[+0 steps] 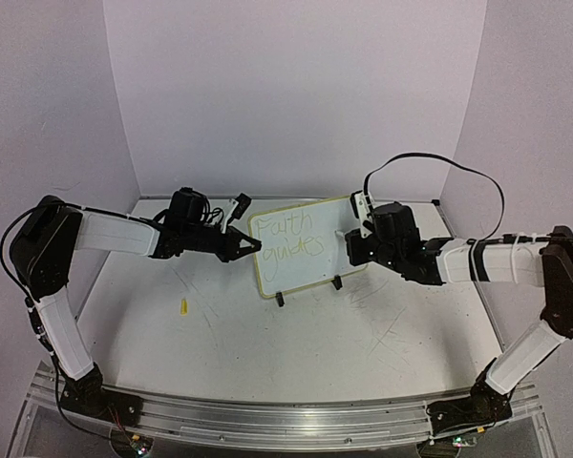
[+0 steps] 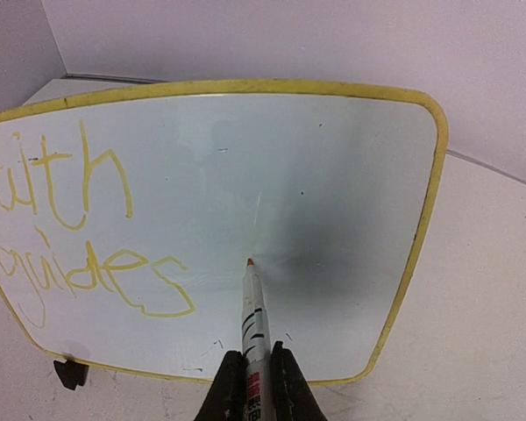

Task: Write a sentence on the whiteboard

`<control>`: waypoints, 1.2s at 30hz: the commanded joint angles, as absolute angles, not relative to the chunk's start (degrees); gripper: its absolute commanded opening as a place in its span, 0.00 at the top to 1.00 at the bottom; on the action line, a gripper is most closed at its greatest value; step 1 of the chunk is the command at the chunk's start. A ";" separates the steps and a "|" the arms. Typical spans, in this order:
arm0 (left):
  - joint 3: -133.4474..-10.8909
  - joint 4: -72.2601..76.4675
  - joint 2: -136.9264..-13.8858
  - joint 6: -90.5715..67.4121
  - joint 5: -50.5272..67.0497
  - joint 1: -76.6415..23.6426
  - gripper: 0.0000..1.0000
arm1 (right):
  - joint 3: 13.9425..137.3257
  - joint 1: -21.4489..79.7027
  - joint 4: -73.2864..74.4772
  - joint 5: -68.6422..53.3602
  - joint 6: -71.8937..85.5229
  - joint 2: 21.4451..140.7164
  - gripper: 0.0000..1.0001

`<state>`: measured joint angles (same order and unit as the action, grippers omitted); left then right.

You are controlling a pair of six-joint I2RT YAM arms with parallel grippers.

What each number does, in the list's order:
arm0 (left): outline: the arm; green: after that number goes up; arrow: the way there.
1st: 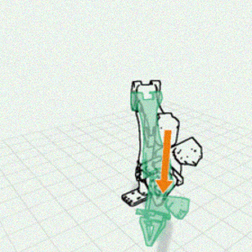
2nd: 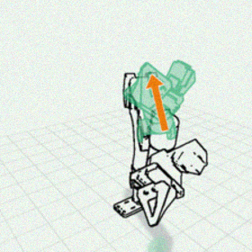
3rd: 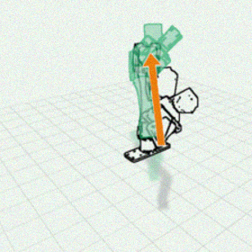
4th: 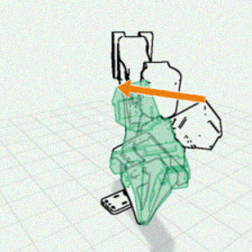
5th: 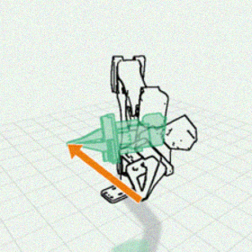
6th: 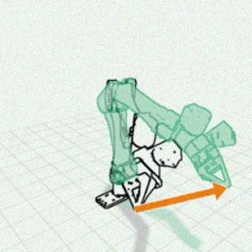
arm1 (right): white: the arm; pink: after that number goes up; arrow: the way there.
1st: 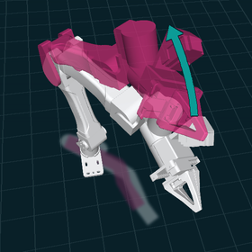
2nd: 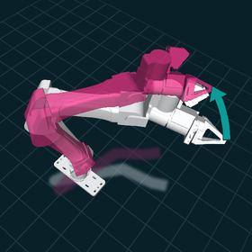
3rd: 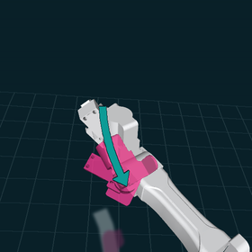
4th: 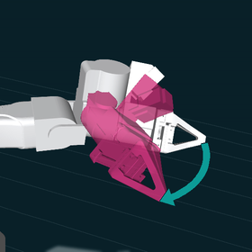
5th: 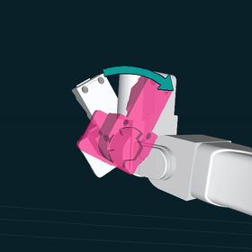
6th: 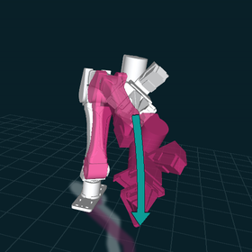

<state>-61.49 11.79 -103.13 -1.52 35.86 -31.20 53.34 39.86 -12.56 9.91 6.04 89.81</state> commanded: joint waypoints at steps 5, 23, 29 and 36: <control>-61.61 6.91 -103.99 4.32 21.15 -29.60 1.00 | 55.95 39.64 -12.93 10.89 6.37 91.98 1.00; -61.97 6.87 -104.10 4.36 21.36 -29.64 1.00 | 56.17 40.16 -11.79 6.88 6.70 93.08 1.00; -61.90 6.91 -104.08 4.33 21.37 -29.64 1.00 | 55.75 40.17 -10.74 8.40 7.58 93.04 1.00; -61.88 6.86 -104.11 4.35 21.35 -29.67 1.00 | 55.10 40.20 -9.65 12.99 8.74 92.68 1.00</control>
<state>-61.49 11.51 -103.13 -1.61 35.64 -31.18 54.02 40.19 -10.41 9.36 7.30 91.95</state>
